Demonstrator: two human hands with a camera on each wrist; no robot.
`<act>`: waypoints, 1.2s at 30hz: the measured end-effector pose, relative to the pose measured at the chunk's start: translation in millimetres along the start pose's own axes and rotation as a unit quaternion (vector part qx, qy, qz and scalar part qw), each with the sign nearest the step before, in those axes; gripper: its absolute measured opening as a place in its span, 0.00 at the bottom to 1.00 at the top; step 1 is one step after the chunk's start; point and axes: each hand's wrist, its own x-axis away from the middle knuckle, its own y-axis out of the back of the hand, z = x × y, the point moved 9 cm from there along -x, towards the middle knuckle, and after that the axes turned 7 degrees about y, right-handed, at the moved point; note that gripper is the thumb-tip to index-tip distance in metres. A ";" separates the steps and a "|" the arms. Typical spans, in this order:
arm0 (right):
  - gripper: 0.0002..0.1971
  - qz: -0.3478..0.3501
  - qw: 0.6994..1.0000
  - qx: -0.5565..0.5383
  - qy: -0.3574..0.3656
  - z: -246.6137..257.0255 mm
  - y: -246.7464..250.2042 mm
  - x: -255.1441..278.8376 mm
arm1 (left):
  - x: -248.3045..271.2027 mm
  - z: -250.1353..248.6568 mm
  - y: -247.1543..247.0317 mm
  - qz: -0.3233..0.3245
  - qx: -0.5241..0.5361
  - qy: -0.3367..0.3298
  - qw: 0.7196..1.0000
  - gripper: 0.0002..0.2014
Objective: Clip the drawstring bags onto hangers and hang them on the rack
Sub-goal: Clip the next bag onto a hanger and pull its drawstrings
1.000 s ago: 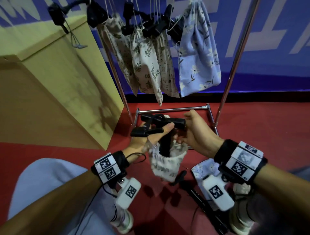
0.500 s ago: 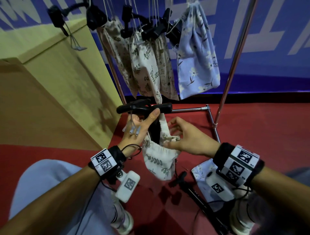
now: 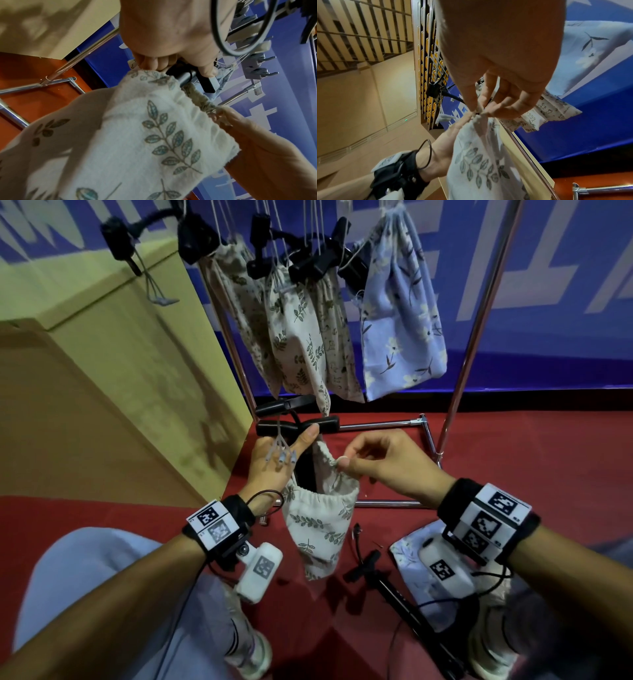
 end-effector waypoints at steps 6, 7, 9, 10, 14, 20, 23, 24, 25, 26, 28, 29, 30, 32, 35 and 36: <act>0.10 0.025 0.998 -0.023 -0.060 -10.1 -1.8 2.1 | 23.9 -46.9 -4.9 0.001 0.024 -0.087 0.996 0.20; 0.08 0.025 0.997 -0.036 -0.067 -10.7 -2.9 2.7 | 24.9 -48.8 -7.5 0.028 0.048 -0.103 0.993 0.21; 0.04 0.011 0.993 -0.072 -0.090 -13.6 -3.5 1.9 | 25.5 -48.0 -7.5 0.037 0.086 -0.113 0.989 0.22; 0.04 0.000 0.988 -0.108 -0.111 -18.1 -4.2 1.1 | 23.3 -46.1 -5.7 0.025 0.082 -0.097 0.992 0.24; 0.12 0.031 0.935 -0.258 -0.242 -41.0 -20.4 3.8 | 10.9 -38.8 3.9 -0.041 0.064 -0.044 0.996 0.32; 0.12 -0.155 0.899 -0.340 -0.226 -73.8 23.4 -17.9 | -12.6 -10.6 -0.7 0.032 0.066 0.065 0.995 0.32; 0.13 -0.222 0.867 -0.378 -0.237 -97.4 54.7 -21.3 | -27.6 18.8 -1.6 0.090 0.097 0.141 0.981 0.15; 0.12 -0.222 0.865 -0.380 -0.242 -102.6 60.3 -21.7 | -30.5 27.2 1.6 0.089 0.133 0.169 0.973 0.13; 0.12 -0.225 0.865 -0.376 -0.246 -107.7 64.5 -21.6 | -32.4 32.3 6.2 0.079 0.161 0.189 0.966 0.13; 0.12 -0.234 0.863 -0.371 -0.251 -112.1 68.0 -20.6 | -34.6 36.0 12.1 0.061 0.187 0.203 0.959 0.16; 0.15 -0.278 0.848 -0.365 -0.263 -121.4 76.8 -17.4 | -36.5 38.1 26.4 0.024 0.199 0.232 0.952 0.16; 0.16 -0.304 0.839 -0.361 -0.272 -125.4 82.8 -15.2 | -37.6 40.7 32.3 0.015 0.220 0.249 0.943 0.16; 0.17 -0.329 0.828 -0.357 -0.280 -129.4 90.3 -13.3 | -39.8 44.6 37.7 0.008 0.258 0.267 0.928 0.18; 0.17 -0.370 0.808 -0.358 -0.286 -134.5 106.7 -10.3 | -42.8 49.5 53.8 -0.021 0.307 0.287 0.907 0.22; 0.18 -0.417 0.788 -0.355 -0.281 -134.9 132.6 -8.8 | -48.1 51.3 84.4 -0.075 0.339 0.287 0.893 0.22; 0.19 -0.426 0.784 -0.353 -0.281 -134.2 138.9 -8.9 | -50.1 50.8 92.6 -0.086 0.347 0.286 0.889 0.22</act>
